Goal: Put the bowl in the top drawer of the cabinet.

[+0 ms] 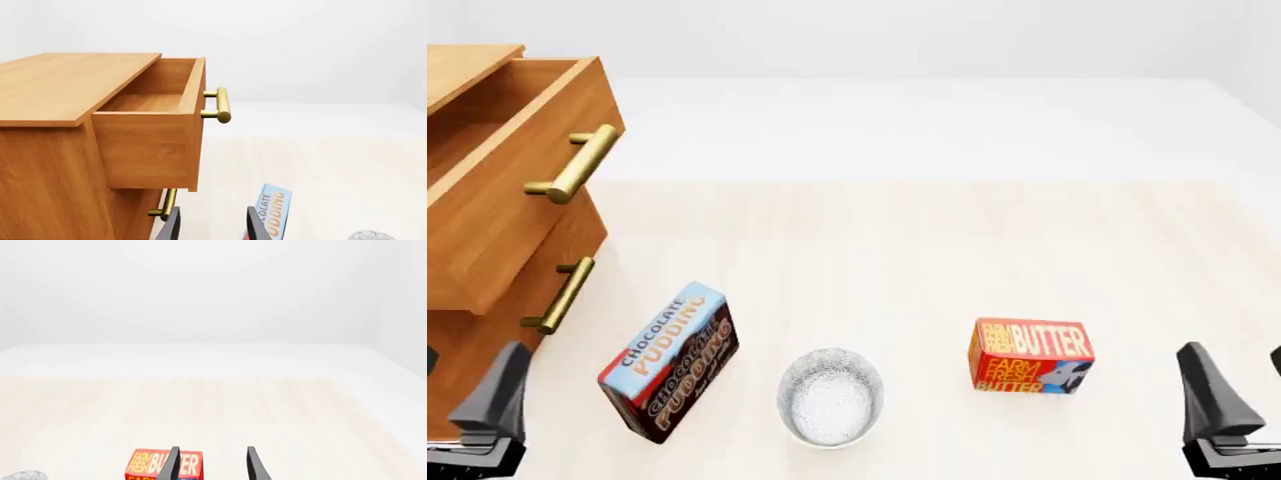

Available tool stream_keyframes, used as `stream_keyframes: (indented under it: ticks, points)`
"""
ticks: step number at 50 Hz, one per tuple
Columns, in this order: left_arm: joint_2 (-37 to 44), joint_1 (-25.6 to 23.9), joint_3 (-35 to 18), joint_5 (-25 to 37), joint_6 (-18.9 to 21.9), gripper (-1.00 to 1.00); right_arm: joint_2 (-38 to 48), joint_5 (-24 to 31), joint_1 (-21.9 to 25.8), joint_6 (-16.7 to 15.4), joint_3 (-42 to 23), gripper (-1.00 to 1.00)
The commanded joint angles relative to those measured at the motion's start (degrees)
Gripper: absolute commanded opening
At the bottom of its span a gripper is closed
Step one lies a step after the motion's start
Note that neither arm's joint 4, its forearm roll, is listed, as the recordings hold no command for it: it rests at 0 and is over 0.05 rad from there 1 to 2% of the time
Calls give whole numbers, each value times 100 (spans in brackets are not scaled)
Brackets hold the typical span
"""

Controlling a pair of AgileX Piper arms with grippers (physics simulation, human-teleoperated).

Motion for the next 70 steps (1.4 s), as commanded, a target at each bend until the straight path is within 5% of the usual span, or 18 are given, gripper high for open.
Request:
stream_keyframes:
  ticks: [1, 25, 70]
  points:
    - [109, 11, -6, -56, -28, 100, 27, -7, 0, 1, -15, 100]
    - [11, -41, -73, 65, 0, 100, 28, -7, 0, 3, -15, 100]
    - [-39, -533, -2006, 1237, 706, 100, 30, -7, 2, 3, -15, 100]
